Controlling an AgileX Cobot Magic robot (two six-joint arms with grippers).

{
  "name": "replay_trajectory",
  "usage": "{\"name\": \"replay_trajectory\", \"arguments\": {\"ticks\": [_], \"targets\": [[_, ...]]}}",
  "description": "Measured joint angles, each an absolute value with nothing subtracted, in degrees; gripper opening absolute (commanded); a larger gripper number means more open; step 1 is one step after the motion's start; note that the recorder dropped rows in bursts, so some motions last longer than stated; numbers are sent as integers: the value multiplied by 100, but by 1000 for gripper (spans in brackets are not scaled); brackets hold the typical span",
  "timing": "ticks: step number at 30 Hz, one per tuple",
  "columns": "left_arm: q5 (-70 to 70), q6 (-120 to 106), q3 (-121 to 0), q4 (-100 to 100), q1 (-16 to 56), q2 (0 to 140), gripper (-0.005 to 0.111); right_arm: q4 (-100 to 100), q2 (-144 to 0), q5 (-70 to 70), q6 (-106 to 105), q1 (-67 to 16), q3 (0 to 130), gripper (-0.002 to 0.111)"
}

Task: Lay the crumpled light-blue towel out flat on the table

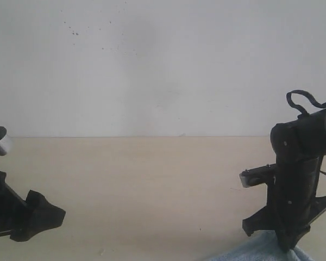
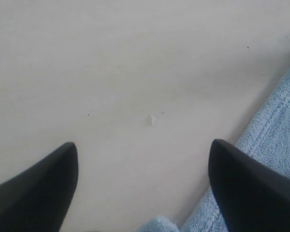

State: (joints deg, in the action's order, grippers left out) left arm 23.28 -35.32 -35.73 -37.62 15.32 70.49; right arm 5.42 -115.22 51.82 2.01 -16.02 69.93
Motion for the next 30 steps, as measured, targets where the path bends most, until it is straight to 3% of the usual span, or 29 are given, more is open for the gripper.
{"name": "replay_trajectory", "arguments": {"ticks": [4,11,16,20,25,30], "targets": [[2328,-3566,-3573,-3762,1532,7049,71,1082,-10865,5011,624,-1602,6961,0],[2557,-3653,-3573,-3773,1532,7049,71,4415,-9570,5317,2745,-1545,6961,0],[2591,-3664,-3573,-3786,1532,7049,71,4211,-9417,5391,2862,-1162,6949,1],[2615,-3664,-3573,-3806,1532,7049,71,3484,-9602,5336,2461,-908,6814,19],[2626,-3664,-3573,-3818,1532,7049,71,3109,-9742,5430,2109,-740,6733,54],[2626,-3664,-3573,-3987,1532,7049,71,2634,-9561,5416,1849,-783,6935,55]]}}
